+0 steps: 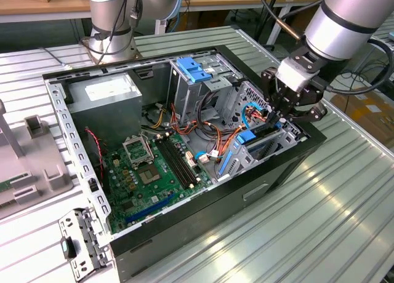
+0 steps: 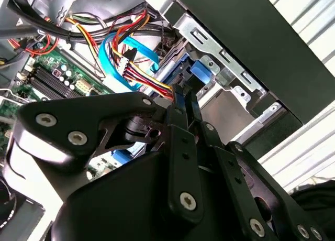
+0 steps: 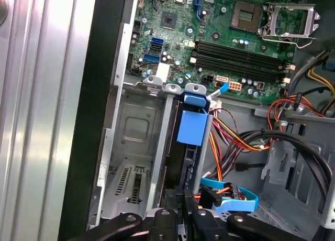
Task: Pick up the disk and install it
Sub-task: 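Insert the first disk wire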
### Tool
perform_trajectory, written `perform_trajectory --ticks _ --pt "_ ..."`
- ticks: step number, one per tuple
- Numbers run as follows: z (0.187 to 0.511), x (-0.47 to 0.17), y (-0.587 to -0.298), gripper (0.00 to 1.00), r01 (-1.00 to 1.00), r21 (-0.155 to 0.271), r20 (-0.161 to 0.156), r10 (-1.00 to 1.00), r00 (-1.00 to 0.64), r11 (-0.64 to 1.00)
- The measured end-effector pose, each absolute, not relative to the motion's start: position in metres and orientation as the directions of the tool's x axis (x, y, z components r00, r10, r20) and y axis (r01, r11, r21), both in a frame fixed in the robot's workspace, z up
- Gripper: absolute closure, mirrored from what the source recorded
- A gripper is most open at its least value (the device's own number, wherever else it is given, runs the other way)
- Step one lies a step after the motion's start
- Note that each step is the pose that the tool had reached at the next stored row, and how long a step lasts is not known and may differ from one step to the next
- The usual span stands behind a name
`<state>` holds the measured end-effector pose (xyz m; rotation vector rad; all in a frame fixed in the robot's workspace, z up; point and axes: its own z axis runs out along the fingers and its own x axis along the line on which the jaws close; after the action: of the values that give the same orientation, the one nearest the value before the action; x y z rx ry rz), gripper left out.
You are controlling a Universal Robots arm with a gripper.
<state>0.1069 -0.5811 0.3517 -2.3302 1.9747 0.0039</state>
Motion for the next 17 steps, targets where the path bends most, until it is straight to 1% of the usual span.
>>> perform_trajectory --ticks 17 --pt "0.3515 0.1066 -0.5810 0.83 -0.998 -0.065 -0.058 -0.998 -0.007 0.011"
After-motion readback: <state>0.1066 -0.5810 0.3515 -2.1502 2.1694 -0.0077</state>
